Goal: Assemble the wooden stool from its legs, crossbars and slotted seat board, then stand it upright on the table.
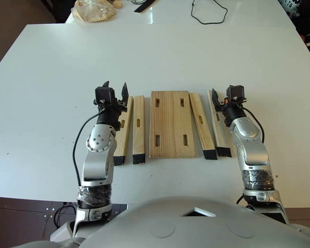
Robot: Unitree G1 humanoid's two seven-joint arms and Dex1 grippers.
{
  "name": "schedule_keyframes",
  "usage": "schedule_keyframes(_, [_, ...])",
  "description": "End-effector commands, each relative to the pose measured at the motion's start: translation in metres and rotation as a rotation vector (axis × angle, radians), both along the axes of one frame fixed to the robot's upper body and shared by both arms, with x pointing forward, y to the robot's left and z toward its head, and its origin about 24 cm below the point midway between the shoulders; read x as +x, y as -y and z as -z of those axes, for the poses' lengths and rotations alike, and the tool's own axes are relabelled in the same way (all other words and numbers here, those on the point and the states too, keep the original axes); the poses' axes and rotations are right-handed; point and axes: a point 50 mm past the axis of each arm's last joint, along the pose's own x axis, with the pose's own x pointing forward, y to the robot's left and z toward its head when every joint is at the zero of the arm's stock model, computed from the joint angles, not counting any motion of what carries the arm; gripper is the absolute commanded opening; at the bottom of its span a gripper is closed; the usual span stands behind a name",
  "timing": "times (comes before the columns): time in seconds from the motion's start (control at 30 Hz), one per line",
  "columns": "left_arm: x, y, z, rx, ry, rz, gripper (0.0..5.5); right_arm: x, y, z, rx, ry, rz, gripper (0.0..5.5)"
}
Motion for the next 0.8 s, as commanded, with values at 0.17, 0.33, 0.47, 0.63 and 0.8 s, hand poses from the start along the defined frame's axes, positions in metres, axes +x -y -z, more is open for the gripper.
schedule_keyframes(0.17, [0.004,-0.004,-0.001,0.017,-0.005,-0.021,2.91,0.005,0.001,-0.003,-0.014,0.009,-0.009,3.34])
schedule_keyframes(0.33, [0.002,-0.001,0.001,0.011,-0.008,-0.021,2.91,0.005,0.001,-0.003,-0.017,0.008,-0.013,3.34])
schedule_keyframes(0.47, [0.001,-0.001,0.001,0.01,-0.01,-0.019,2.91,0.004,0.001,-0.002,-0.017,0.007,-0.016,3.34])
schedule_keyframes(0.63, [-0.006,-0.005,0.002,0.03,-0.07,0.003,2.91,0.001,0.002,-0.002,-0.016,0.007,-0.002,3.34])
schedule_keyframes(0.8, [-0.024,-0.037,-0.021,0.079,-0.216,0.047,2.91,-0.018,0.016,-0.003,-0.005,0.011,0.109,3.34])
